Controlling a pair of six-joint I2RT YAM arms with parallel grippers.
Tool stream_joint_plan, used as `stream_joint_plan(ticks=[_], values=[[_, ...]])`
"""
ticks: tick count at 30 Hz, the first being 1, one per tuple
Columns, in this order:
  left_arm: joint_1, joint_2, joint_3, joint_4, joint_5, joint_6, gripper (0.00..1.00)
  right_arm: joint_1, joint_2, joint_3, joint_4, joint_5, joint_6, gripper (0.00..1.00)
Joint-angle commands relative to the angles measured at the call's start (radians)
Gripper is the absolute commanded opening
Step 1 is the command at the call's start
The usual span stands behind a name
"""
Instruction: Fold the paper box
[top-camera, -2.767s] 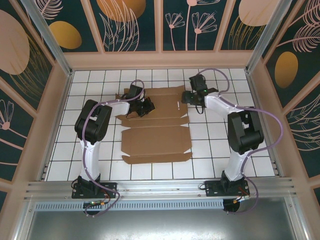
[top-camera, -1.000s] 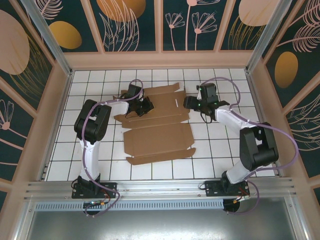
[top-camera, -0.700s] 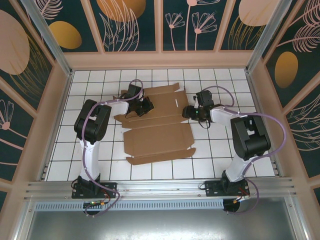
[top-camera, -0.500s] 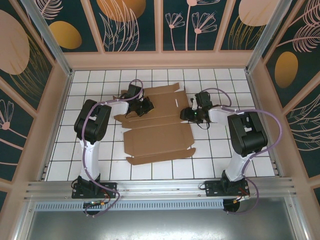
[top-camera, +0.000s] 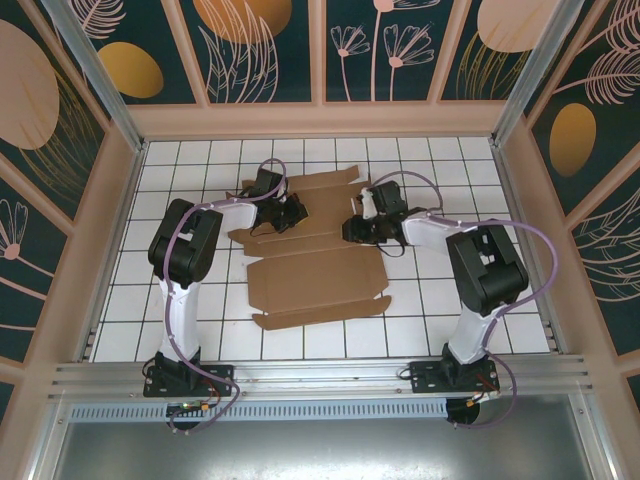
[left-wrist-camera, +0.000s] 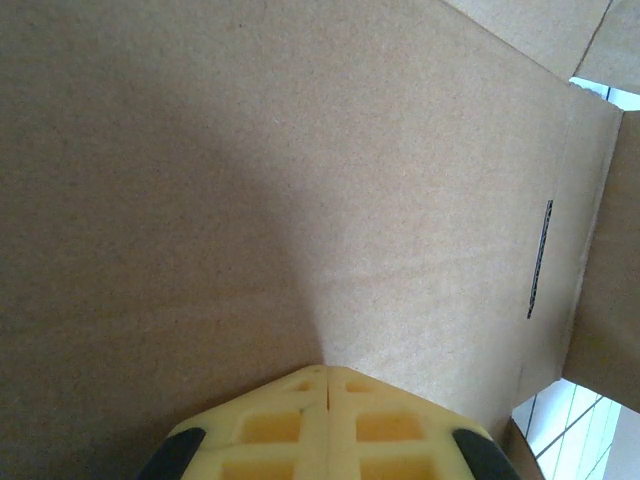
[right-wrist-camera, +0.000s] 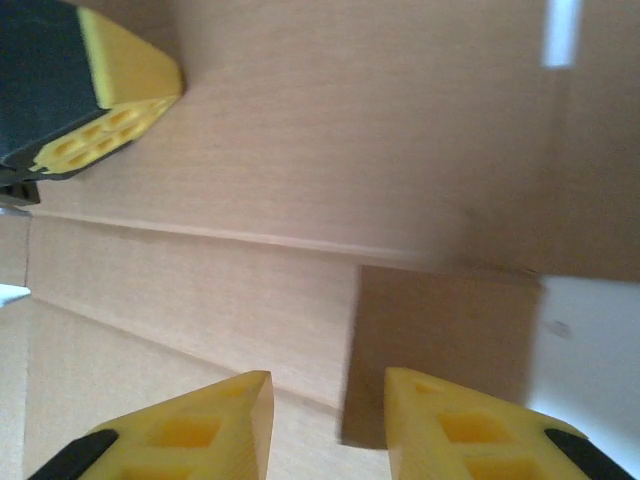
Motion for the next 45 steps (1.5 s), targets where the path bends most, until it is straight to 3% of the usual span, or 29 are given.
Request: stream_joint_plan(ticks=[1,4,8,12,17,20,26,30,34,39,42,45], values=[[0.012,0.034,-0.024,-0.052,-0.032,0.008,0.0,0.027,0.074,0.048,-0.052,0.066,-0.027,0.35],[0.012,0.034,-0.024,-0.051,-0.027,0.01,0.0,0.028,0.064,0.061,-0.069,0.127,-0.029,0.37],[-0.002,0.031,-0.016,-0.047,-0.025,0.023,0.0,0.007,-0.093,0.025,-0.037,0.163,-0.026,0.41],[-0.036,0.028,-0.011,-0.027,-0.015,0.018,0.0,-0.023,-0.229,0.015,-0.009,0.092,0.009,0.42],[-0.082,0.047,0.021,-0.032,-0.016,0.036,0.0,-0.013,-0.281,0.025,0.019,0.053,0.036,0.43],[-0.102,0.063,0.036,-0.036,-0.009,0.031,0.0,-0.004,-0.248,0.042,0.009,0.097,0.006,0.45],[-0.11,0.037,0.034,-0.018,-0.02,-0.016,0.0,0.047,-0.058,0.163,-0.104,0.349,-0.1,0.66],[-0.09,0.022,0.055,-0.037,-0.019,-0.009,0.0,0.082,0.02,0.188,-0.103,0.487,-0.139,0.68],[-0.049,-0.032,0.056,-0.026,0.015,0.0,0.0,0.084,0.008,0.151,-0.038,0.474,-0.153,0.68],[0.03,-0.149,0.007,0.109,0.153,-0.075,0.01,0.084,0.041,0.178,-0.047,0.479,-0.183,0.72],[0.065,-0.202,0.046,-0.001,0.126,0.017,0.07,0.106,0.057,0.188,-0.039,0.465,-0.187,0.76],[0.103,-0.244,0.083,-0.168,0.004,0.111,0.14,0.128,0.109,0.229,-0.061,0.467,-0.196,0.8]])
